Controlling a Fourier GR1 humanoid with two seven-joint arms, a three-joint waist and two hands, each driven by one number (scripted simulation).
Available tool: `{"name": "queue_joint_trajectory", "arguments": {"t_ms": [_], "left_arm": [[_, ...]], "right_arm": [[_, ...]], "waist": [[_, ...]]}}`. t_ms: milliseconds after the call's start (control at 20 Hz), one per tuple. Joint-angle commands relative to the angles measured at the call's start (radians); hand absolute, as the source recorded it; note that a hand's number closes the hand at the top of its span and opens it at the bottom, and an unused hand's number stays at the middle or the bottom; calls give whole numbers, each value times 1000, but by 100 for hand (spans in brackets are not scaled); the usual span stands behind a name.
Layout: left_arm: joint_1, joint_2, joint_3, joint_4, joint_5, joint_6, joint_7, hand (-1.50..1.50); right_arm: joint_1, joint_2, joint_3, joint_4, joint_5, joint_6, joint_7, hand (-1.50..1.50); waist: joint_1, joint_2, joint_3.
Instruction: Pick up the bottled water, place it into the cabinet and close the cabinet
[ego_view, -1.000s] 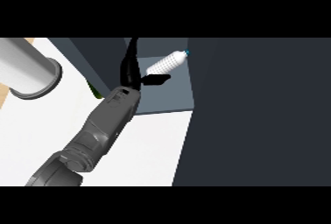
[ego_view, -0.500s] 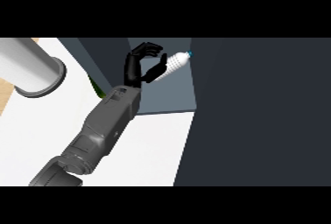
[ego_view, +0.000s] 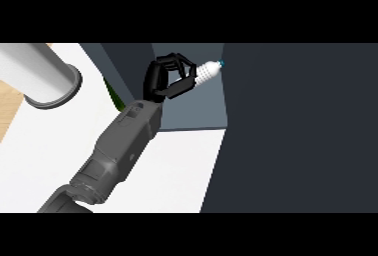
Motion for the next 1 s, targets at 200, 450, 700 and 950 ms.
{"name": "queue_joint_trajectory", "arguments": {"t_ms": [200,450,700,950], "left_arm": [[144,3,-54,-209,82,-188,124,150],[351,8,-120,-452,116,-150,137,150],[562,57,-185,-715,130,-160,205,150],[777,143,-237,-1017,142,-165,297,150]], "right_arm": [[22,-73,-41,-132,57,-17,85,-150],[60,-96,6,-141,104,-35,57,-150],[20,-93,4,-85,72,-30,42,-150],[37,-159,23,-136,60,5,71,150]], "waist": [[52,-17,1],[61,-25,1],[86,-27,1],[73,-23,2]]}}
